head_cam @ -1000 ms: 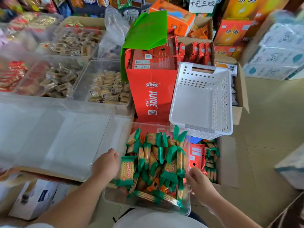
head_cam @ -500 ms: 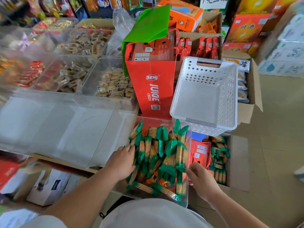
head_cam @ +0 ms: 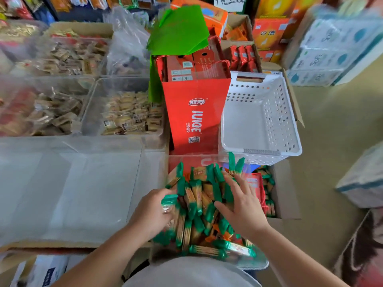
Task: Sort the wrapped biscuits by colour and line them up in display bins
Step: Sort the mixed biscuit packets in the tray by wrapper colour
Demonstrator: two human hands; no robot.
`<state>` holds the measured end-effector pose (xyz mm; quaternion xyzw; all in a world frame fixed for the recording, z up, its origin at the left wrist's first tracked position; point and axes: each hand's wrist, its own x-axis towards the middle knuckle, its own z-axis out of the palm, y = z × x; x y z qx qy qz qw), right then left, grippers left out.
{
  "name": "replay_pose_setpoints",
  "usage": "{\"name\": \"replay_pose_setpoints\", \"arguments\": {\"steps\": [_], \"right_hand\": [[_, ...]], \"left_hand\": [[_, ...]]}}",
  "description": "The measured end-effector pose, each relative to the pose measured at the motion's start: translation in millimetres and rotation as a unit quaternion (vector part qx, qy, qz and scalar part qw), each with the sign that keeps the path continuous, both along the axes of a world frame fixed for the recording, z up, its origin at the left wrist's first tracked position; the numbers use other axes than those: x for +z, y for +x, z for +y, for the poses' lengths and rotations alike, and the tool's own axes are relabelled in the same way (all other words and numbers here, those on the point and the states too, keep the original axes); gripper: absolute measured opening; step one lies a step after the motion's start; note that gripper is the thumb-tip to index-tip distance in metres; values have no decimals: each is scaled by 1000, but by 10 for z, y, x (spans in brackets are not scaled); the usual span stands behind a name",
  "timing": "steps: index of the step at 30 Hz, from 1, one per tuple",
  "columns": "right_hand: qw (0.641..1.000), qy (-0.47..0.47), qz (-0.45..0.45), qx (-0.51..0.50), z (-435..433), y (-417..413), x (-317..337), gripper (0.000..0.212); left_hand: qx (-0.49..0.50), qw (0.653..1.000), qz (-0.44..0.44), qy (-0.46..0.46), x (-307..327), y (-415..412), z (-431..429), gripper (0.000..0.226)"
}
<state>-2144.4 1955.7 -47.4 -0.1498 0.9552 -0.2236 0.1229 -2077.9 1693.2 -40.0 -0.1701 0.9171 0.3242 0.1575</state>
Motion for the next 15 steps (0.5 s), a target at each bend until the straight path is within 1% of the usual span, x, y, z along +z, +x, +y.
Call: {"name": "replay_pose_setpoints", "arguments": {"steps": [1, 3, 5, 6, 8, 9, 11, 12, 15], "right_hand": [[1000, 26, -11, -7, -100, -23, -8, 84], [998, 56, -27, -31, -267, -62, 2, 86], [996, 69, -37, -47, -412, -95, 34, 80], [994, 93, -39, -40, -480, -107, 49, 76], [989, 146, -22, -19, -603, -123, 73, 68], [987, 157, -11, -12, -659, -136, 84, 65], [989, 151, -5, -5, -759, -198, 87, 63], [990, 137, -19, -4, -807, -247, 75, 66], [989, 102, -104, -20, -960, -425, 53, 82]], "left_hand": [[17, 1000, 17, 9, 22, -11, -98, 64], [38, 998, 41, 39, 45, -38, -286, 59], [49, 994, 54, 79, 57, -57, -429, 58], [52, 992, 57, 100, 54, -66, -475, 58], [53, 988, 56, 133, 30, -75, -540, 57], [53, 987, 50, 146, 19, -75, -553, 56], [40, 986, 35, 156, -7, -66, -565, 55], [28, 987, 31, 153, -14, -60, -561, 55], [11, 989, 26, 146, -19, -56, -545, 56]]}}
